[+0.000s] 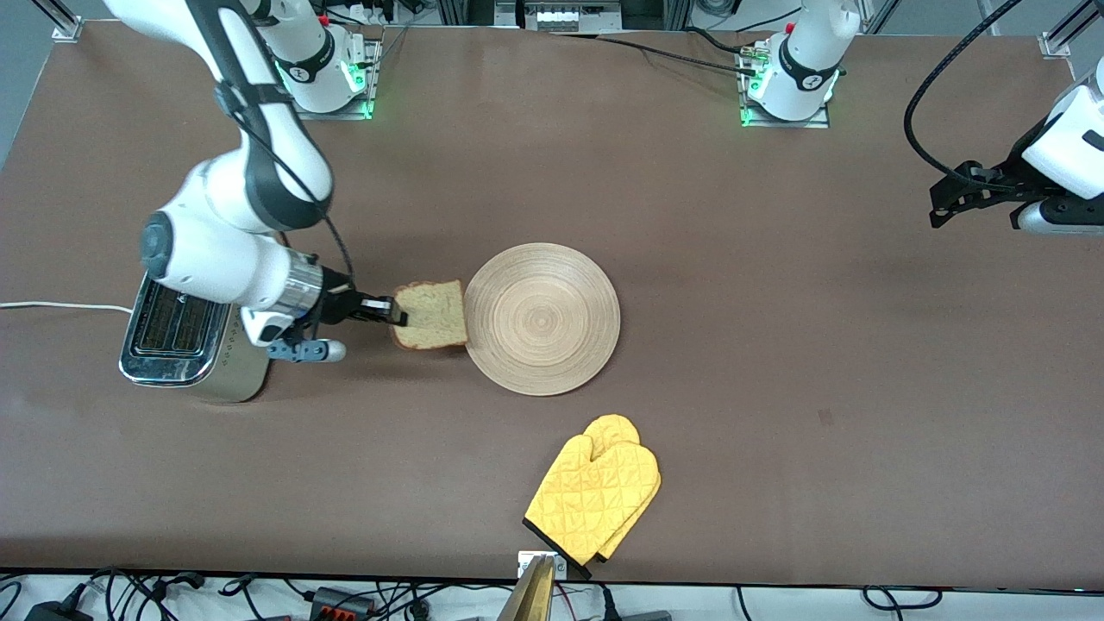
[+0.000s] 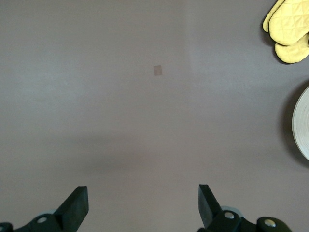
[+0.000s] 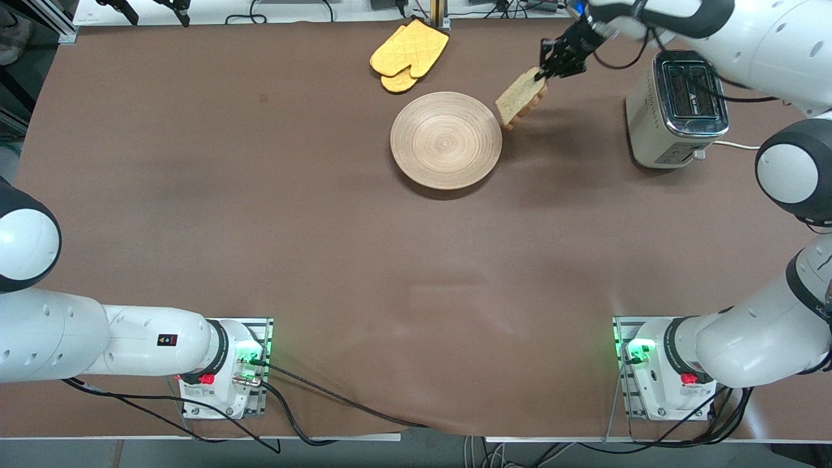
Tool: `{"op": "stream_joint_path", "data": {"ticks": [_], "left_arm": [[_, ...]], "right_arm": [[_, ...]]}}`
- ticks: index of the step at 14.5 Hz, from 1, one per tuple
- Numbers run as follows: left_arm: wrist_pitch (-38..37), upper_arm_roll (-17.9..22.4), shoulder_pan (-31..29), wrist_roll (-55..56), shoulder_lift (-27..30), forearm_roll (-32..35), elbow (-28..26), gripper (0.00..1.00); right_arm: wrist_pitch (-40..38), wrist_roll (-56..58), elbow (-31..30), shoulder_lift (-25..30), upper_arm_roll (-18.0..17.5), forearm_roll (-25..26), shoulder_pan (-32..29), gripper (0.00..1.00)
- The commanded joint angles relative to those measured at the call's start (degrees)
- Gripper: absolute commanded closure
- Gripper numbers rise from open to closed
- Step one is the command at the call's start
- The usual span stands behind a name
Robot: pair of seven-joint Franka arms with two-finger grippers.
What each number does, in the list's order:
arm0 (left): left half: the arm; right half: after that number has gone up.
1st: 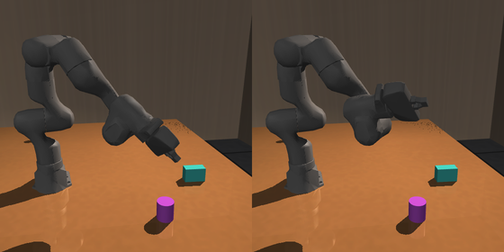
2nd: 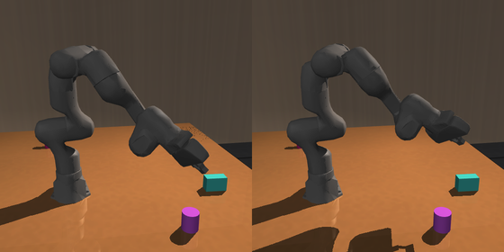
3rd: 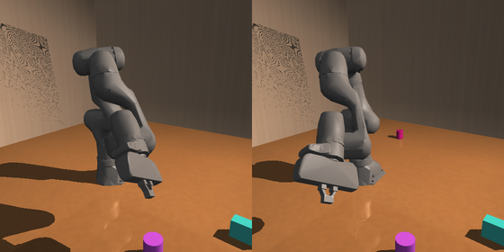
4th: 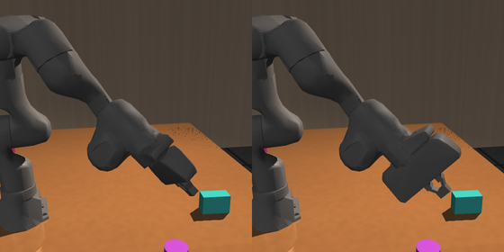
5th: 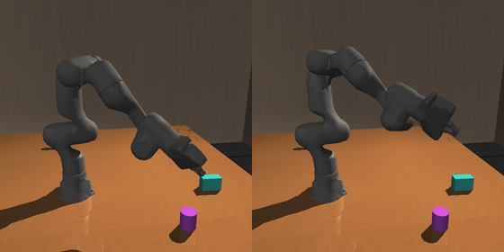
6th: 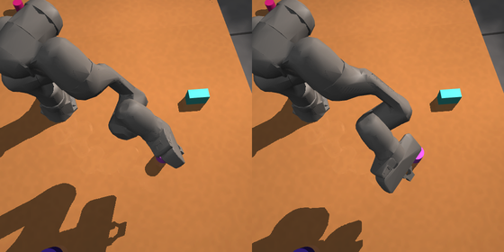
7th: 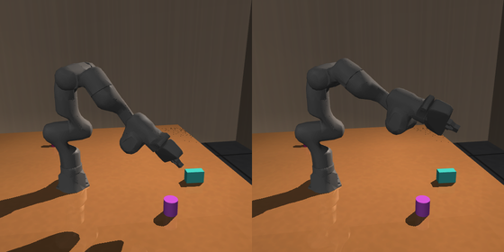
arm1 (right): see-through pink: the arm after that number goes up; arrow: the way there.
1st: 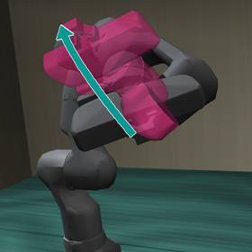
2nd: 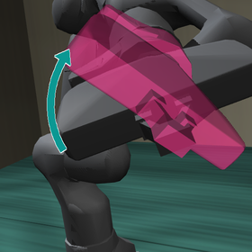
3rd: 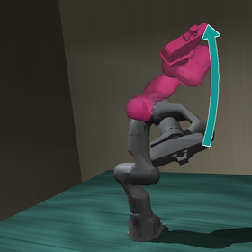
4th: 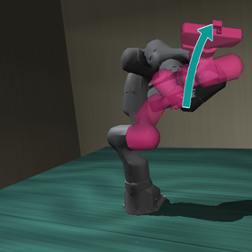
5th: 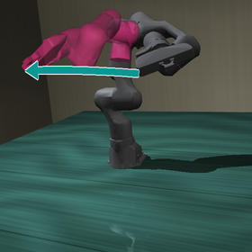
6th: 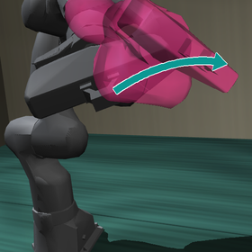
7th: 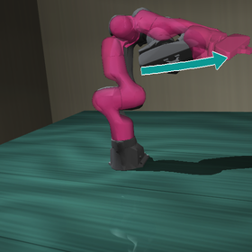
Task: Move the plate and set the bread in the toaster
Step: 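Lift the bread and carry it above the toaster with the right gripper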
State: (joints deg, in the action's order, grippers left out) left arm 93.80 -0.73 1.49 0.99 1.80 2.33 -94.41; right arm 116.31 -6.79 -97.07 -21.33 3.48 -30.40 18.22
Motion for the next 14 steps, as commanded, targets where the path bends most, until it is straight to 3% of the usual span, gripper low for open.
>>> {"op": "stream_joint_path", "data": {"ticks": [1, 5, 7, 9, 13, 14], "left_arm": [[-1.2, -0.2, -0.1, 0.5, -0.4, 0.5, 1.2, 0.00], [-1.2, -0.7, 0.0, 0.1, -0.4, 0.5, 2.5, 0.00], [-1.2, -0.9, 1.0, 0.0, -0.4, 0.7, 2.7, 0.00], [-1.2, -0.9, 0.9, -0.2, -0.8, 0.7, 2.5, 0.00], [-1.2, -0.8, 0.3, 0.3, -1.8, 0.7, 2.5, 0.00], [-3.2, -0.8, 0.2, 0.6, -3.2, 0.9, 3.2, 0.00]], "right_arm": [[-16.1, -4.8, 11.9, -1.9, 0.7, 8.7, -1.0, 1.00], [-29.3, -4.2, 19.8, -2.0, 0.8, 24.2, -2.5, 1.00], [-31.6, -3.7, 22.0, -2.0, 0.7, 31.7, -2.4, 1.00], [-32.2, -1.8, 22.4, -2.0, 1.0, 35.1, -3.1, 1.00], [-32.3, 9.2, 23.9, -2.1, 1.1, 48.2, -3.7, 1.00], [-29.9, 24.5, 23.8, -3.1, 1.1, 55.1, -8.0, 1.00]]}}
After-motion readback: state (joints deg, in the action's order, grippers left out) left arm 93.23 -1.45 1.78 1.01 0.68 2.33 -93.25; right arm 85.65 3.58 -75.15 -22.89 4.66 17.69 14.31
